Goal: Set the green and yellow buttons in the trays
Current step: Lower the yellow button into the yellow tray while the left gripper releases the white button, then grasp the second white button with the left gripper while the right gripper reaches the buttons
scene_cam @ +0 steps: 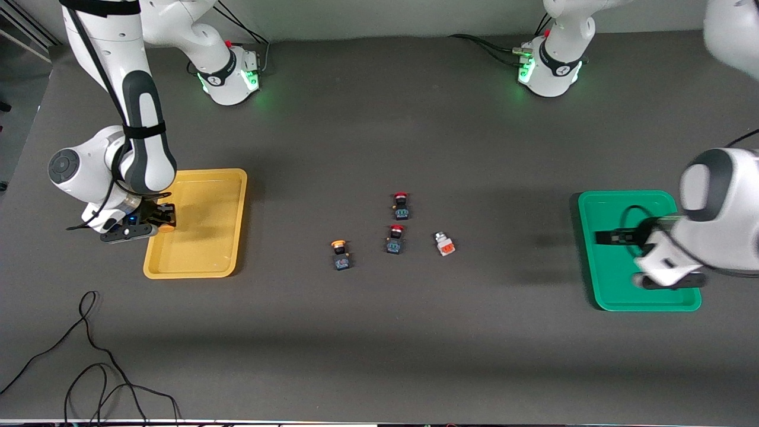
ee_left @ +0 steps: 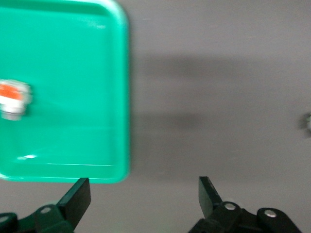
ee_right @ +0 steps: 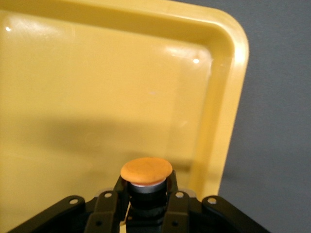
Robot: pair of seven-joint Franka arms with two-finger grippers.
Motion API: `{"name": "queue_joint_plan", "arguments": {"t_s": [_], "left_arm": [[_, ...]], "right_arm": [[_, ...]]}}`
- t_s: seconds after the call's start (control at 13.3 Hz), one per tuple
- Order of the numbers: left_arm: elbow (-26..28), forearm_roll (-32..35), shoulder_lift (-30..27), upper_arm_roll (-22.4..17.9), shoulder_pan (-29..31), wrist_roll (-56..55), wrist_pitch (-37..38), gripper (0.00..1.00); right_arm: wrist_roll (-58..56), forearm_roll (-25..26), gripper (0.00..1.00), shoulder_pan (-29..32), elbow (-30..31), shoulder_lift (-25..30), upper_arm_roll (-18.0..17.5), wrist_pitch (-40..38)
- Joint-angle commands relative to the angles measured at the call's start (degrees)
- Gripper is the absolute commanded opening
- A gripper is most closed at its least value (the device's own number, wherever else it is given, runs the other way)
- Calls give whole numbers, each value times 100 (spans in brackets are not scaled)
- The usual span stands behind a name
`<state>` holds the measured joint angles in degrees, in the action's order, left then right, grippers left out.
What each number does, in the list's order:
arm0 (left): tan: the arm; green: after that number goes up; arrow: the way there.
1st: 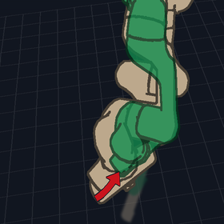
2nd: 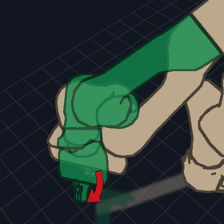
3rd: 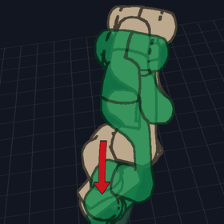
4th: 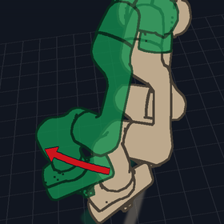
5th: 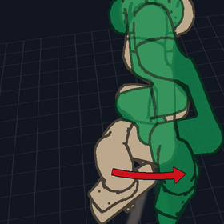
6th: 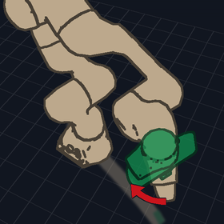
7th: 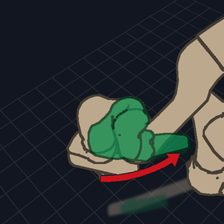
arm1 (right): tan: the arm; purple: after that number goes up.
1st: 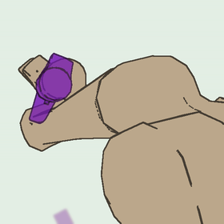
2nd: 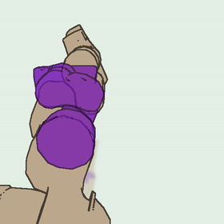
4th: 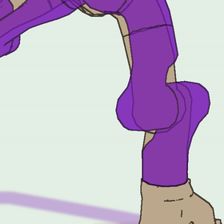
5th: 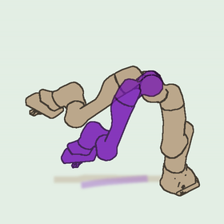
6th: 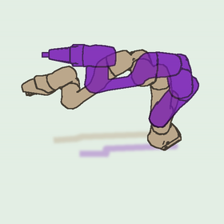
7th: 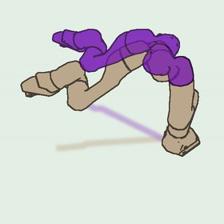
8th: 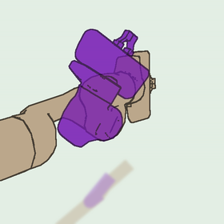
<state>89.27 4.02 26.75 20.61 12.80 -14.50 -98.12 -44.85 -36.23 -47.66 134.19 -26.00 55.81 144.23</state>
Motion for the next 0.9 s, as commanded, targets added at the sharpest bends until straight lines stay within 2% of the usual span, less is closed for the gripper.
{"name": "queue_joint_plan", "arguments": {"t_s": [0.0,0.08,0.15,0.23,0.3,0.45,0.53,0.6,0.83], "left_arm": [[-112,-6,241,75,-784,-1515,-372,99],[-103,2,373,75,-1074,-2025,-653,99],[-95,11,531,75,-1330,-2457,-934,99],[-77,11,707,66,-1498,-2765,-1233,99],[-77,29,865,66,-1630,-3012,-1523,99],[-59,81,1243,66,-1920,-3487,-2164,99],[-33,90,1375,49,-2043,-3689,-2455,99],[2,99,1481,40,-2131,-3796,-2692,99],[29,108,1762,-13,-2316,-4156,-3037,99]], "right_arm": [[-199,-262,22,20,-138,-160,-52,-17],[-164,-271,56,20,-165,-169,-52,-35],[-121,-271,94,20,-165,-177,-52,-44],[-103,-288,99,11,-182,-160,-52,-53],[-59,-297,99,-33,-243,-82,-44,-122],[38,-219,100,-42,-663,-28,27,-884],[55,-122,100,-59,-944,-54,175,-1262],[195,209,100,-68,-1304,-63,333,-1605],[1274,1282,100,-33,-2727,-63,361,-3124]]}}
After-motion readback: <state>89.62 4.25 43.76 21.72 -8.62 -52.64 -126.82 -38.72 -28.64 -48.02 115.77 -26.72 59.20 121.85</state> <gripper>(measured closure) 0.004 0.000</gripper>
